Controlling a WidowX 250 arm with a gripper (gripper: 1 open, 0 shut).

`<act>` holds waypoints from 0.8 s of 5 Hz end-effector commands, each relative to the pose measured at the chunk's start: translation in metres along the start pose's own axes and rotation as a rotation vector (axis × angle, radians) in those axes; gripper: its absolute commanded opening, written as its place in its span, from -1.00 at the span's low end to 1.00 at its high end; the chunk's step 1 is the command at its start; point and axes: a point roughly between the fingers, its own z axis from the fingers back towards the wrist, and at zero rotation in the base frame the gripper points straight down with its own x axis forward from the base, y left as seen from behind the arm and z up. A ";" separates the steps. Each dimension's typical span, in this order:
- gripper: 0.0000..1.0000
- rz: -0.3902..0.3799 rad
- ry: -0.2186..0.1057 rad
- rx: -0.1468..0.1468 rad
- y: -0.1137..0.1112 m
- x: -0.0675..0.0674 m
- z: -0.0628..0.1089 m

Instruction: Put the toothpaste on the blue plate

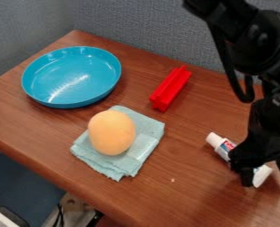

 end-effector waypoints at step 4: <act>1.00 0.046 -0.045 -0.032 -0.007 0.035 0.009</act>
